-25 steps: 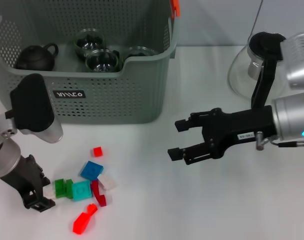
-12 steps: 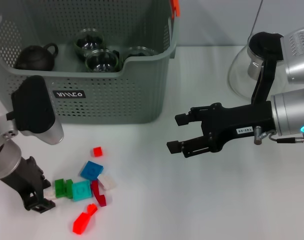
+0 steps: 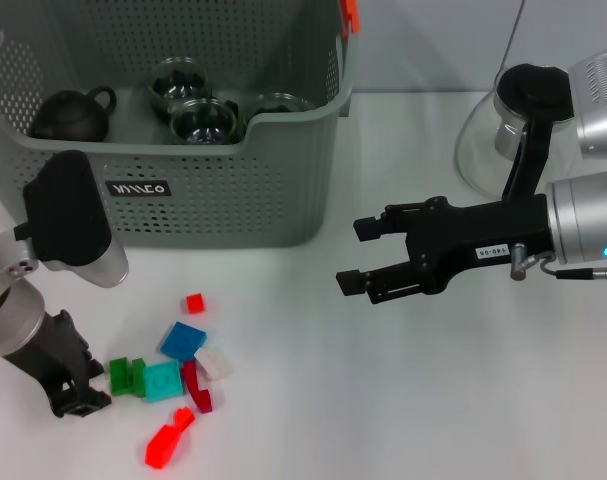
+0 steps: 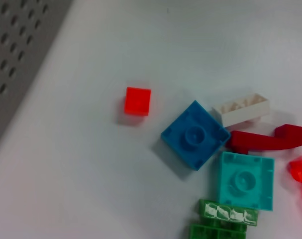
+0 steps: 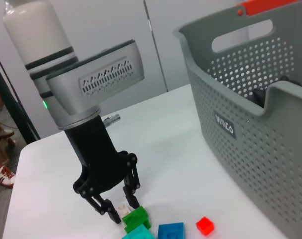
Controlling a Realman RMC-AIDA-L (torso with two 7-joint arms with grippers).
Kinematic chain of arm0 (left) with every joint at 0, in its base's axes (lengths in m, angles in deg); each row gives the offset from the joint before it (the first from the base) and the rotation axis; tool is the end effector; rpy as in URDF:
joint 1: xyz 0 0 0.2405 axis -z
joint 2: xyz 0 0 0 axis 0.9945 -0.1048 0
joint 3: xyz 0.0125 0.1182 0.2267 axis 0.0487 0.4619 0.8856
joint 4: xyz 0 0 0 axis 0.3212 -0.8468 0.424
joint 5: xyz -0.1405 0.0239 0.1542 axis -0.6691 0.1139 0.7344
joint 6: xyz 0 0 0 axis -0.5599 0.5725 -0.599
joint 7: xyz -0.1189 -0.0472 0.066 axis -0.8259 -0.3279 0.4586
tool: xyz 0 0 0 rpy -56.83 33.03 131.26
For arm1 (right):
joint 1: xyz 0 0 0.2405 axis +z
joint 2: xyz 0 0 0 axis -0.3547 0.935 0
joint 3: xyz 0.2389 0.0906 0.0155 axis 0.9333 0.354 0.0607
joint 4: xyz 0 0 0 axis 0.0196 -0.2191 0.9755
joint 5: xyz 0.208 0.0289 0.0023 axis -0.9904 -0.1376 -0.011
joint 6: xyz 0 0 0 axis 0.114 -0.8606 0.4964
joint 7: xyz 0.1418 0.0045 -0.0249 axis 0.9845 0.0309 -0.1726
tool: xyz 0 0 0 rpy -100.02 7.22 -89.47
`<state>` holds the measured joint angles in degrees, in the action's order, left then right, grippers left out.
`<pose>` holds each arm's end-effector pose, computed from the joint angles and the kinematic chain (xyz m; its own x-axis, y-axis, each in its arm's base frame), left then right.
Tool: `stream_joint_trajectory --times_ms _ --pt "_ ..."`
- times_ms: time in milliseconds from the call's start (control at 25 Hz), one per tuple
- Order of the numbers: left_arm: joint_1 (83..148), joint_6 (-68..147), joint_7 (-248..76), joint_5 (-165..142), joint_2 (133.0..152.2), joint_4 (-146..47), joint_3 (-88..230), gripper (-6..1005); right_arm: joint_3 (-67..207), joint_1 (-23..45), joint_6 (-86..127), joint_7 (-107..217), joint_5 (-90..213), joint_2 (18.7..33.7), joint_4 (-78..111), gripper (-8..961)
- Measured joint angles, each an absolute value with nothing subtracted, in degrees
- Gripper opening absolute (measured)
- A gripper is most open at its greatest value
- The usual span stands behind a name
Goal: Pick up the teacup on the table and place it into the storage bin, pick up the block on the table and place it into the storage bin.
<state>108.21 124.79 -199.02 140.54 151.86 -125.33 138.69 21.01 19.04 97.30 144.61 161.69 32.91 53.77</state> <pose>-0.2633 0.3063 0.0055 0.7540 0.4100 -0.5132 0.2884 -0.9086 -0.3021 0.1896 0.3604 -0.0346 0.8847 -0.3341 -0.3250 -0.3552 -0.9348 -0.0060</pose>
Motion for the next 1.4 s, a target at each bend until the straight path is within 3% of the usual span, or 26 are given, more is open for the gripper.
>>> stream_joint_trajectory --times_ms 960,1120,1400 --pt "107.4 127.6 -202.1 140.5 151.87 -131.2 136.2 190 21.6 18.9 97.3 144.6 161.7 32.75 54.2 885" --pt "110.1 133.2 -208.5 140.0 151.61 -136.1 128.6 191 21.7 18.9 97.3 144.2 161.6 32.74 54.2 885" --pt "121.2 145.0 -209.9 126.7 150.99 -136.4 113.1 193 21.7 18.9 97.3 143.9 161.8 32.76 53.9 884"
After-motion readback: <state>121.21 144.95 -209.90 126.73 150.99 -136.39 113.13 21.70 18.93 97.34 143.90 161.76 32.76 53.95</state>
